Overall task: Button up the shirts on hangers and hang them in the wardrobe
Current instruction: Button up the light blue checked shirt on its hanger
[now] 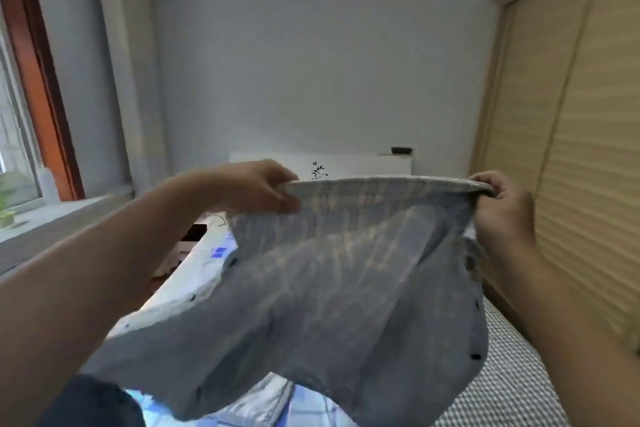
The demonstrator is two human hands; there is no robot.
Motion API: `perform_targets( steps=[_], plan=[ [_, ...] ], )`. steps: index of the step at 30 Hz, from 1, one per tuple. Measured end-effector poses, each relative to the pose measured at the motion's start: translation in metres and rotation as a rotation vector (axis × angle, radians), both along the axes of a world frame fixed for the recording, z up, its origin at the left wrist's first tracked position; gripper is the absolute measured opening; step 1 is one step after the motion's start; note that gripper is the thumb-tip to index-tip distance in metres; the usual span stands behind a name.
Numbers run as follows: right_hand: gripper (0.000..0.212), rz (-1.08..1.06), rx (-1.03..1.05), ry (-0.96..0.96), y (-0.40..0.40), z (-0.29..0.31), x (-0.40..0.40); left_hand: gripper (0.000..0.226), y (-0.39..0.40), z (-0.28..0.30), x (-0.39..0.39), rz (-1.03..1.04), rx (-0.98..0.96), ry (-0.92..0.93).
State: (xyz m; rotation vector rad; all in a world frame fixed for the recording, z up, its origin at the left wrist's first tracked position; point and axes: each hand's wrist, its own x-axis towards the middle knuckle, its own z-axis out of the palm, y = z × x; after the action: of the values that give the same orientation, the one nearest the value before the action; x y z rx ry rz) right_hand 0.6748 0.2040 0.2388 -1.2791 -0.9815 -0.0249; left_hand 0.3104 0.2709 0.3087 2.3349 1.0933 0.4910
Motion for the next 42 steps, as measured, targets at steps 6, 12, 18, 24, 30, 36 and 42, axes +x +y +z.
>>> perform_targets(
  steps=[6, 12, 18, 24, 30, 36, 42],
  plan=[
    [0.044, 0.234, -0.231, -0.197, 0.003, -0.052, 0.054, 0.031, 0.041, -0.073, 0.043, 0.098, -0.474, -0.492],
    [0.028, 0.681, -0.051, 0.163, 0.029, -0.042, 0.079, 0.055, 0.100, -0.093, 0.069, -0.186, -0.625, -0.769],
    [0.051, 0.489, -0.586, 0.016, 0.081, -0.106, 0.145, 0.047, 0.189, -0.197, 0.115, -0.213, -0.779, -0.609],
    [0.070, 0.009, -1.252, -0.525, 0.087, -0.217, 0.229, 0.025, 0.236, -0.263, 0.202, -0.312, -0.630, -0.016],
    [0.048, -0.117, -1.115, -0.615, 0.123, -0.222, 0.257, 0.041, 0.274, -0.255, 0.274, -0.220, -0.291, 0.074],
    [0.052, -0.275, -0.733, -0.275, 0.255, -0.204, 0.311, 0.045, 0.332, -0.257, 0.351, 0.189, -0.223, -0.402],
    [0.044, 0.306, -1.053, 0.012, 0.369, -0.332, 0.367, 0.041, 0.390, -0.399, 0.432, 0.503, -0.532, -0.332]
  ],
)
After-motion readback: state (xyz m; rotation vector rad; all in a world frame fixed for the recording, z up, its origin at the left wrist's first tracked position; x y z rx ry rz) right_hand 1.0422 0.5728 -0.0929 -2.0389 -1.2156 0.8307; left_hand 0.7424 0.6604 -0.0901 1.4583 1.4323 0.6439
